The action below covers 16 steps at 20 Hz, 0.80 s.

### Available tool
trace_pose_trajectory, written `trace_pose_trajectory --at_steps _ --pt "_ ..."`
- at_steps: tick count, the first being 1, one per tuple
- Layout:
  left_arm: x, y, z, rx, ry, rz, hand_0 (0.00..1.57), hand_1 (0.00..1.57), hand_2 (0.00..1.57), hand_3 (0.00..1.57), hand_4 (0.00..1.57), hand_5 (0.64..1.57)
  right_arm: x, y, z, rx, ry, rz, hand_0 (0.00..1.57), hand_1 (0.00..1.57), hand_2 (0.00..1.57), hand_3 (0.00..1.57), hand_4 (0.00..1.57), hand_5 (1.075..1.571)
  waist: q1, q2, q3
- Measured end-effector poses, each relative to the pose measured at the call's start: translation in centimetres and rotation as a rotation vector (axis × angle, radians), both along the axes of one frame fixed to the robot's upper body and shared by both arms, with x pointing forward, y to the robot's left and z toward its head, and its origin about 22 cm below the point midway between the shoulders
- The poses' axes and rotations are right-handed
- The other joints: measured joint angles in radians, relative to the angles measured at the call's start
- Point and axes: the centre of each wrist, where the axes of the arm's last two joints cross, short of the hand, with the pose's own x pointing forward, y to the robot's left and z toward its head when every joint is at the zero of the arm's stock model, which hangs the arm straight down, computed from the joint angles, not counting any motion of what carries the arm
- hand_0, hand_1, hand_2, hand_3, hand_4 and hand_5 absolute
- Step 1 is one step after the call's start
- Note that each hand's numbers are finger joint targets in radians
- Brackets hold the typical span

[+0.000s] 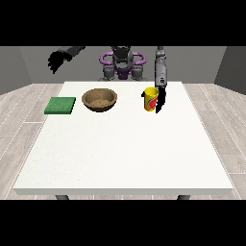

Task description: Pick the cup and pour the ball into the bowl, then pick the bowl and place it on the pad

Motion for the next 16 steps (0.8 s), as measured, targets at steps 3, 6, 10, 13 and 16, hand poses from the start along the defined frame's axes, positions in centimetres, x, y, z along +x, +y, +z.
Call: trace_pose_trajectory --at_steps 3,6,10,13,16 --pt "-0.2 0.0 -0.7 0.079 -0.022 0.055 1.26 1.26 1.57 1.57 1.33 1.483 -0.1 -0.5 0.8 0.002 -0.014 0.016 0.00 0.00 0.00 0.07 0.64 1.568 -0.027 0.014 0.0013" --pt "0.2 0.3 -0.6 0.127 -0.074 0.111 1.28 1.28 1.57 1.57 1.38 1.449 0.1 -1.6 2.9 -0.006 -0.045 0.030 0.00 0.00 0.00 0.17 0.64 1.566 -0.054 0.040 0.0042" --pt "0.6 -0.5 -0.8 0.187 -0.043 0.135 1.28 1.28 1.57 1.57 1.39 1.436 -0.1 -3.6 2.6 -0.001 -0.006 0.016 0.00 0.00 0.00 0.27 0.64 1.568 -0.052 0.007 0.0032" --pt "1.0 -2.1 -0.5 0.271 0.018 0.110 1.29 1.29 1.57 1.57 1.41 1.446 0.1 -5.6 1.3 0.008 0.069 -0.019 0.00 0.00 0.00 0.33 0.64 1.565 -0.019 -0.070 0.0025" --pt "1.9 -3.9 0.4 0.404 0.055 0.104 1.31 1.31 1.57 1.57 1.40 1.502 0.2 -6.8 0.1 0.017 0.130 -0.033 0.00 0.00 0.00 0.30 0.64 1.564 -0.005 -0.136 0.0031"
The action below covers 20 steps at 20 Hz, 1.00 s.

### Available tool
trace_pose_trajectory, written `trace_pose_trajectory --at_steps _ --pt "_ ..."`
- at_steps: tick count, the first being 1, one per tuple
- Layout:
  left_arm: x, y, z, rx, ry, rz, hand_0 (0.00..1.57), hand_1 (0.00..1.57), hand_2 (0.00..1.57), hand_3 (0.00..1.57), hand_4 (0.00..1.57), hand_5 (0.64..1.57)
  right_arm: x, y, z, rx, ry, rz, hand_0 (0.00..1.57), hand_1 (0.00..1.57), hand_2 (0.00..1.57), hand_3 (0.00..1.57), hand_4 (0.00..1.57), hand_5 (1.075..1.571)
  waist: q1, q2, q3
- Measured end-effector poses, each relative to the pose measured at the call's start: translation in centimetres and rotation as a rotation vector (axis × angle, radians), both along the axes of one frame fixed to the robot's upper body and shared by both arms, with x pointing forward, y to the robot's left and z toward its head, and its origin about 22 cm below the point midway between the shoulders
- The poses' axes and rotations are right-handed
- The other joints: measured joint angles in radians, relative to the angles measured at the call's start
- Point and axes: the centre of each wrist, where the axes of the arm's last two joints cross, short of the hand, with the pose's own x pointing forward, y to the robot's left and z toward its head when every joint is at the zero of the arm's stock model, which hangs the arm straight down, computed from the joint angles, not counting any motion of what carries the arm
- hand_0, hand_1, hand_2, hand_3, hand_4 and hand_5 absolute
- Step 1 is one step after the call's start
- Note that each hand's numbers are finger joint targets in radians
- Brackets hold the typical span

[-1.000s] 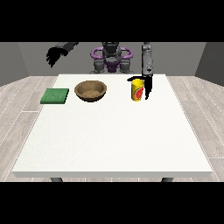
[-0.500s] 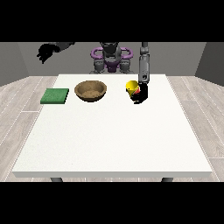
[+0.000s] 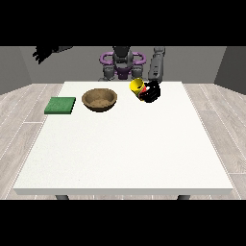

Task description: Pick the cup and pour the ball into the bowl, then pick the bowl and place it on the pad

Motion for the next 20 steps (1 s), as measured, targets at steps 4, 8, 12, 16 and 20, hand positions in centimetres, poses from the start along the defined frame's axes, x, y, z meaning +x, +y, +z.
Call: trace_pose_trajectory --at_steps 4,8,12,16,20 --pt "0.8 -1.6 0.7 0.278 0.017 0.005 1.37 1.37 1.57 1.57 1.45 1.531 0.2 -0.1 -1.3 0.010 0.065 -0.001 0.00 0.00 0.00 0.19 0.66 1.563 0.001 -0.060 0.0029" --pt "1.7 -3.3 1.2 0.551 0.041 0.013 1.36 1.36 1.57 1.57 1.44 1.545 0.4 -0.4 -2.4 0.020 0.106 0.004 0.00 0.00 0.00 0.10 0.68 1.559 -0.003 -0.105 0.0043" --pt "2.3 -7.8 1.7 0.713 0.077 -0.011 1.36 1.36 1.57 1.57 1.44 1.545 0.0 -1.8 -3.9 0.034 0.154 -0.026 0.00 0.00 0.00 0.00 0.69 1.560 0.023 -0.142 0.0021" --pt "2.4 -12.3 2.6 0.834 0.088 -0.026 1.33 1.33 1.57 1.57 1.47 1.535 -0.2 -3.3 -4.9 0.048 0.182 -0.032 0.00 0.00 0.00 0.12 0.70 1.561 0.041 -0.158 0.0006" --pt "2.8 -15.5 4.4 0.981 0.088 -0.012 1.37 1.37 1.57 1.57 1.31 1.563 0.3 -3.4 -5.4 0.049 0.201 -0.018 0.00 0.00 0.00 0.15 0.70 1.557 0.034 -0.175 -0.0006"
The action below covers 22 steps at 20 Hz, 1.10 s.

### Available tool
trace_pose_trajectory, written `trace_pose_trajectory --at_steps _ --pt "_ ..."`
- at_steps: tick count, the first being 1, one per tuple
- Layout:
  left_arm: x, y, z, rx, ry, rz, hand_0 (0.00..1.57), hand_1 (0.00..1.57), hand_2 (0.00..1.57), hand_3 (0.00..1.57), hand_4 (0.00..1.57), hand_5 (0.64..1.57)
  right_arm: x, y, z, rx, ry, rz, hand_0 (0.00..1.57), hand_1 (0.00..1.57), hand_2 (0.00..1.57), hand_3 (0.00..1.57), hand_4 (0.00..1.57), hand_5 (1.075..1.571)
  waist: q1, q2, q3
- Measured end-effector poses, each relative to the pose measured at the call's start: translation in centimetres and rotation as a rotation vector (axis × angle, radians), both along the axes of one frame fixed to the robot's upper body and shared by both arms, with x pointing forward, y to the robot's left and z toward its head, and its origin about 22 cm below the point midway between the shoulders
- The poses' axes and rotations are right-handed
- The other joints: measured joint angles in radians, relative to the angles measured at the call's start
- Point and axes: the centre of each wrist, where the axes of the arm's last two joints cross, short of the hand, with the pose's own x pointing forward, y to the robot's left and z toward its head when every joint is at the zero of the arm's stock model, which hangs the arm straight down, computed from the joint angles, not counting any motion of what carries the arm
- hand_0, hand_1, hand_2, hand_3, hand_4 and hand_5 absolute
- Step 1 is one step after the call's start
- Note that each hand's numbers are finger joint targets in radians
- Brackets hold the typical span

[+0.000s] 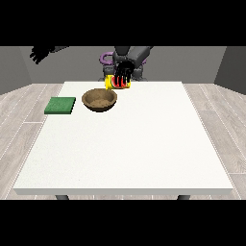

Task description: Pick the cup and pour the ball into the bowl, then pick the bowl and place it on the pad

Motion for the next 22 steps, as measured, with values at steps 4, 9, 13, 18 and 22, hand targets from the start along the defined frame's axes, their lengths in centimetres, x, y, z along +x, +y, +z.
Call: trace_pose_trajectory --at_steps 4,9,13,18,22 --pt "0.7 -2.0 1.9 0.199 -0.059 0.003 1.45 1.45 1.57 1.57 1.09 1.569 0.7 0.4 -0.2 0.002 -0.008 -0.006 0.00 0.00 0.00 0.29 0.70 1.555 0.003 0.005 0.0001" --pt "0.3 -4.2 3.2 0.409 -0.073 0.017 0.41 0.41 1.34 1.55 1.02 1.571 1.7 1.7 -0.9 0.010 0.013 0.020 0.00 0.00 0.00 0.33 0.69 1.553 -0.023 -0.014 -0.0007" --pt "-1.1 -5.6 3.1 0.519 -0.061 -0.011 0.19 0.19 1.25 1.57 1.11 1.569 2.1 2.5 -1.5 0.011 0.008 0.031 0.00 0.00 0.00 0.34 0.69 1.552 -0.036 -0.015 -0.0012" --pt "-1.9 -6.4 3.8 0.591 -0.038 -0.054 0.00 0.00 1.10 1.54 1.11 1.571 1.7 2.0 -1.7 0.005 0.022 0.009 0.00 0.00 0.00 0.27 0.69 1.548 -0.013 -0.028 -0.0016" --pt "-0.9 -4.7 5.2 0.448 -0.039 -0.037 0.80 0.80 1.57 1.56 1.17 1.561 1.1 1.8 -2.0 0.005 0.050 -0.016 0.00 0.00 0.00 0.05 0.71 1.548 0.018 -0.060 -0.0027"
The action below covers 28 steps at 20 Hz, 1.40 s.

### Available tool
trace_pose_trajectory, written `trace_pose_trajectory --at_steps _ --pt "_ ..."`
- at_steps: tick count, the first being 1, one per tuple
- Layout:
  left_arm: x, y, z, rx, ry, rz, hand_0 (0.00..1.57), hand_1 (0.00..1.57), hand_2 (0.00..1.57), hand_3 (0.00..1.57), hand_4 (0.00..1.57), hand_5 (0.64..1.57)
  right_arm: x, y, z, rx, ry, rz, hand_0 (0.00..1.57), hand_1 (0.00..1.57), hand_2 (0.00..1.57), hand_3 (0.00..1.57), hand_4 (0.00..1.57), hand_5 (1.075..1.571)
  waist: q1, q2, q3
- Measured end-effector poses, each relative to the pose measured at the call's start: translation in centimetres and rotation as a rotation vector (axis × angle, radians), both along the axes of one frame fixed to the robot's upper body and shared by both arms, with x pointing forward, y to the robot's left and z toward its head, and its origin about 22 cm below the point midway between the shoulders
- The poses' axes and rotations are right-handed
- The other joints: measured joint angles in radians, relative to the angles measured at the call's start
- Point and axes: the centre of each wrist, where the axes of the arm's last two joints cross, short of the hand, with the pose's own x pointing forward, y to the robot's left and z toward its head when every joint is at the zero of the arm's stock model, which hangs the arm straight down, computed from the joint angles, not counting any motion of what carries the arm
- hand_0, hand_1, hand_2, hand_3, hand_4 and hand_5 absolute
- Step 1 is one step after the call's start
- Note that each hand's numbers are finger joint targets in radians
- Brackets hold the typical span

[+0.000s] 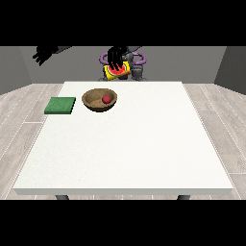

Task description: Pick the cup and pour the ball into the bowl, then pick the bowl and place it on the pad

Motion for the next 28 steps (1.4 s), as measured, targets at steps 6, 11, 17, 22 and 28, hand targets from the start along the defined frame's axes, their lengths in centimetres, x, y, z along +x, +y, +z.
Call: trace_pose_trajectory --at_steps 6,11,17,22,28 --pt "1.5 4.9 2.9 -0.520 0.027 0.035 0.42 0.42 0.14 0.01 1.22 1.537 -0.9 -0.6 -0.5 -0.004 0.029 -0.079 0.00 0.00 0.00 0.11 0.78 1.558 0.102 -0.016 -0.0056" --pt "2.6 8.6 7.0 -1.048 0.042 0.055 0.00 0.00 0.00 0.00 1.09 1.571 -0.9 0.1 -1.1 -0.007 0.041 -0.117 0.00 0.00 0.00 0.00 0.78 1.555 0.174 -0.004 -0.0118" --pt "3.6 15.5 11.6 -1.498 0.108 -0.042 0.00 0.00 0.00 0.00 1.06 1.566 -1.3 2.0 -3.3 0.024 0.051 -0.173 0.00 0.00 0.00 0.00 0.72 1.566 0.246 0.057 -0.0070" --pt "3.4 22.1 13.6 -1.668 0.172 -0.149 0.00 0.00 0.00 0.00 1.05 1.559 -1.6 4.1 -5.4 0.057 0.044 -0.211 0.00 0.00 0.00 0.00 0.73 1.566 0.294 0.116 -0.0024" --pt "2.3 27.6 16.0 -1.714 0.180 -0.231 0.00 0.00 0.00 0.00 0.98 1.553 -0.8 5.9 -7.5 0.089 0.014 -0.227 0.00 0.00 0.00 0.00 0.65 1.560 0.311 0.194 0.0004"
